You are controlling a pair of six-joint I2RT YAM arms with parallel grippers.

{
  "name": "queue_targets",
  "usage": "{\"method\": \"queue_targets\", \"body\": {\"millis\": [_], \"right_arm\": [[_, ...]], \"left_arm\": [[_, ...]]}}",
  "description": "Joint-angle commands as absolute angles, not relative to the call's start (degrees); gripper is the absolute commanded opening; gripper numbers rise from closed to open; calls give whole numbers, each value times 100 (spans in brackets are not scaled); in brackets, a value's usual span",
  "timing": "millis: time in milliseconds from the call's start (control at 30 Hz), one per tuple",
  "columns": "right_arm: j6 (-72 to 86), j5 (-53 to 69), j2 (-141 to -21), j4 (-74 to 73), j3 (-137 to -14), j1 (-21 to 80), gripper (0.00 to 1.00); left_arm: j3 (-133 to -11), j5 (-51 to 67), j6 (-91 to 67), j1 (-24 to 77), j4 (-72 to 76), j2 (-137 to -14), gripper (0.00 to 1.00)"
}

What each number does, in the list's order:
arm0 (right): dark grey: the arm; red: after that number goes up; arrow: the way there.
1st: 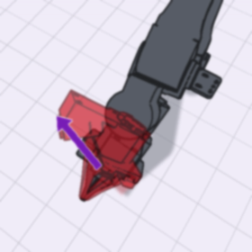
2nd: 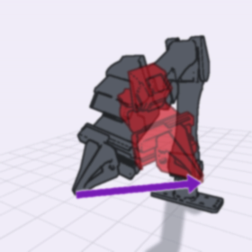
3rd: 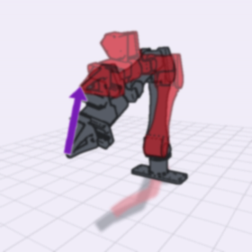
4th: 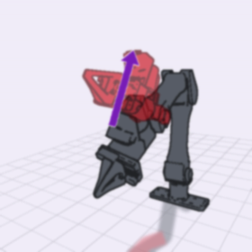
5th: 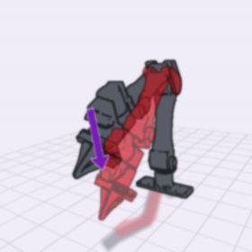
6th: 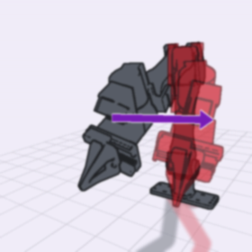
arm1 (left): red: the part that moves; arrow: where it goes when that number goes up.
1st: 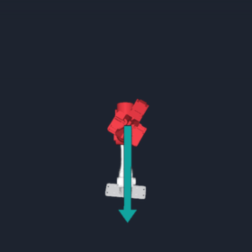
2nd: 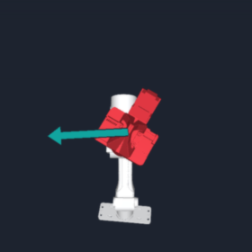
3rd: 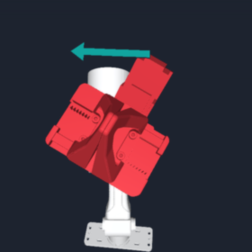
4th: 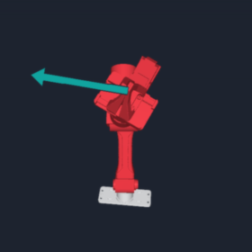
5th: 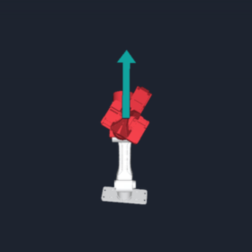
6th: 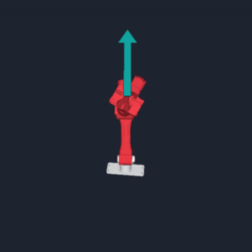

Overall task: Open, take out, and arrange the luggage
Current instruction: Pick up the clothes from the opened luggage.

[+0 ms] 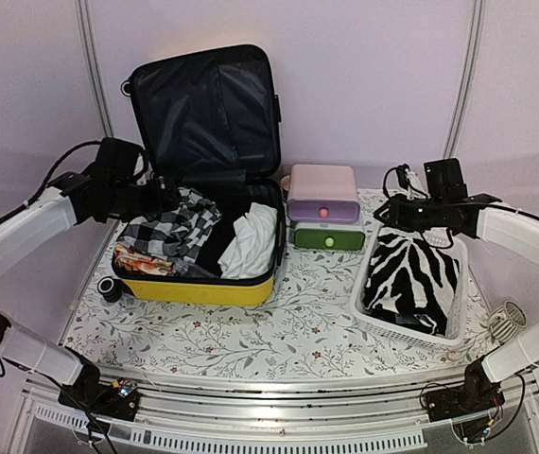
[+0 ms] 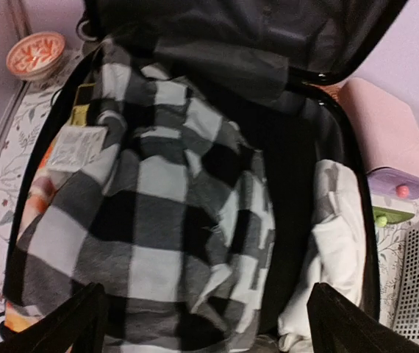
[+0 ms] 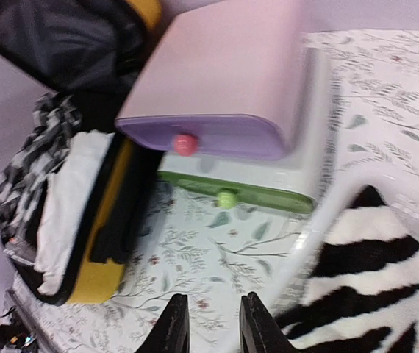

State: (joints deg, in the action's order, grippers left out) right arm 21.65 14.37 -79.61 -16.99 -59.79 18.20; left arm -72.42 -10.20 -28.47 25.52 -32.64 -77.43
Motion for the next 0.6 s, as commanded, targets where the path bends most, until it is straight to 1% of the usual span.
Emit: {"method": "queue_targets", "body": {"millis": [0,200,367,433,567], "right_arm": [[1872,2555,-8144,-1414,-6351,2305,28],[2040,2818,-8426,-884,-6361,2575,28],[2081,2961,-8692,-708,-6389,2599,28],[2091,2997,-8755,-682,-6406,2602,28],[2114,2990,-8745,-645,-6354,2613,28]], "left_arm": [[-6341,-333,-3391,1638,-3445,-6972,95],[-4910,602,-4722,540,-2659,-5696,84],[-3802,1702,-6077,30,-1328,-4947,80],[-3556,1905,-6404,-55,-769,-4872,77],[-3703,1881,-6159,-285,-722,-5098,73]]}}
